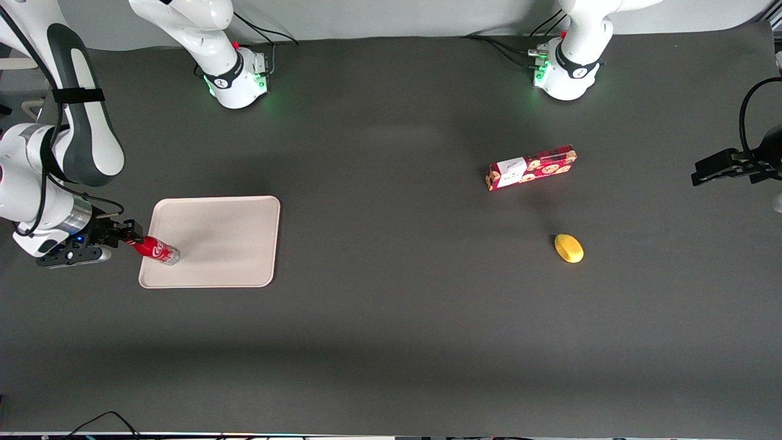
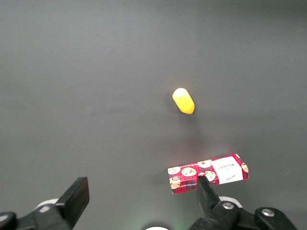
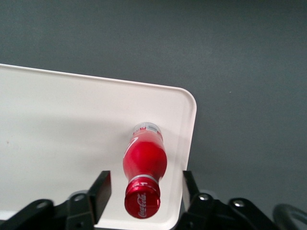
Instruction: Place coke bottle on tray
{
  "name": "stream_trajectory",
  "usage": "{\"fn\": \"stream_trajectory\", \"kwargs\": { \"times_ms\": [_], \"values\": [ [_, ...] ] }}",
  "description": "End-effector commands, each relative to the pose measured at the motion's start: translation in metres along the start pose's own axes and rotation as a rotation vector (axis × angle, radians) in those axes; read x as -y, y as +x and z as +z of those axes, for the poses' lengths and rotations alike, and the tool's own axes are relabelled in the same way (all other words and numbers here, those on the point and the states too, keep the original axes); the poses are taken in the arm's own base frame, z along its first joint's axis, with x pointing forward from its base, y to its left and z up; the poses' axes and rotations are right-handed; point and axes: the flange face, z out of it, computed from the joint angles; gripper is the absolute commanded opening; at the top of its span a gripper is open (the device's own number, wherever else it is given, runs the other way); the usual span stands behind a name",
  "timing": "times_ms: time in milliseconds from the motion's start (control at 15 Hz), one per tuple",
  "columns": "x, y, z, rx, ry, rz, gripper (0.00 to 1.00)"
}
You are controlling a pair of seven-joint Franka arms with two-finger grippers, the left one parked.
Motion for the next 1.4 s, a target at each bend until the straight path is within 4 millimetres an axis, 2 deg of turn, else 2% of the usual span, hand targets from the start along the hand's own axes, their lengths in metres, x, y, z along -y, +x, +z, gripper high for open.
{"fn": "stream_trajectory", "kwargs": {
  "times_ms": [0, 333, 400, 533, 667, 800, 1067, 1200, 1333],
  "values": [
    [-0.001, -0.004, -0.026, -0.042, -0.027, -0.011, 1.0],
    [0.003, 0.009, -0.101, -0.11, -0.042, -0.01, 1.0],
    [0.012, 0.013, -0.122, -0.111, -0.041, -0.019, 1.0],
    [0.016, 0.016, -0.161, -0.09, -0.014, 0.038, 1.0],
    [0.023, 0.013, -0.2, -0.066, 0.041, 0.105, 1.0],
    [0.038, 0.002, -0.234, -0.049, 0.049, 0.088, 1.0],
    [0.059, -0.029, -0.285, -0.052, 0.036, 0.056, 1.0],
    [0.065, -0.042, -0.299, -0.041, 0.048, 0.052, 1.0],
    [0.072, -0.045, -0.307, -0.041, 0.064, 0.085, 1.0]
  ]
}}
